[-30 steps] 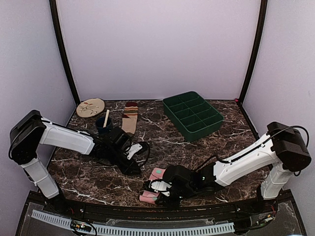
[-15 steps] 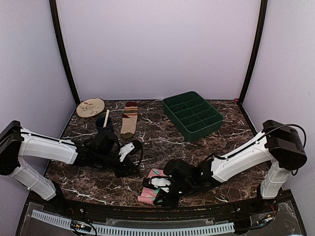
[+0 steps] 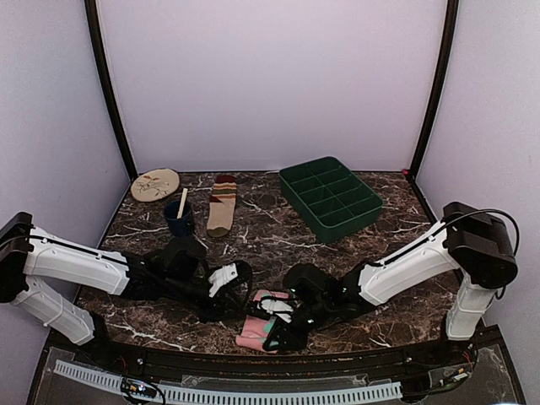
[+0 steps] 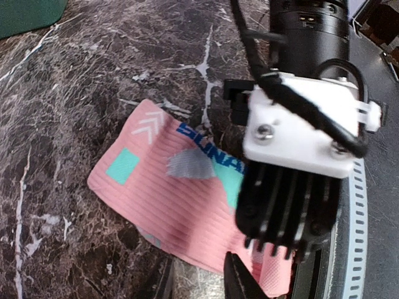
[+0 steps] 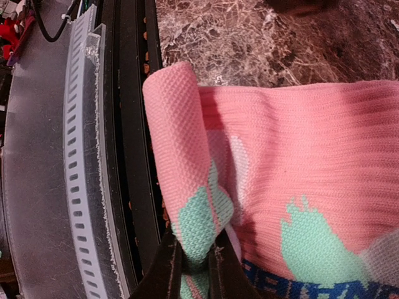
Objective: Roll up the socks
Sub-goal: Roll the sock at the center of the board.
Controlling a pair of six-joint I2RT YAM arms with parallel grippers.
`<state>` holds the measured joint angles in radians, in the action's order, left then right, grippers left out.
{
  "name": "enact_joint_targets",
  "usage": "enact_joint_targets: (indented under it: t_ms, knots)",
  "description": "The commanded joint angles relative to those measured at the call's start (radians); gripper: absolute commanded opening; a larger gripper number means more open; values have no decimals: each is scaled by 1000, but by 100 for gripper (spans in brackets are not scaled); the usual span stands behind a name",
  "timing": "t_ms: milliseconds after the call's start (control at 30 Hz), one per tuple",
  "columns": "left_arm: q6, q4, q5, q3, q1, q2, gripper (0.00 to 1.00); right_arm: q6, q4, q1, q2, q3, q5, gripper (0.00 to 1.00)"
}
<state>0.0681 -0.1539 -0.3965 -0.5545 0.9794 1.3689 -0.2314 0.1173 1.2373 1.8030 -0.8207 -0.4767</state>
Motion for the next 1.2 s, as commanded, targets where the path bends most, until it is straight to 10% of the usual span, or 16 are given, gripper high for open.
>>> enact_joint_targets:
  t_ms: [0,1167]
  knots:
    - [67,6,-33,14,26,-37,31,-19,-174,-30,76,56,-39,0]
    - [352,155,250,-89,284,75,32,-18,-200,-132,133,52,-261,0]
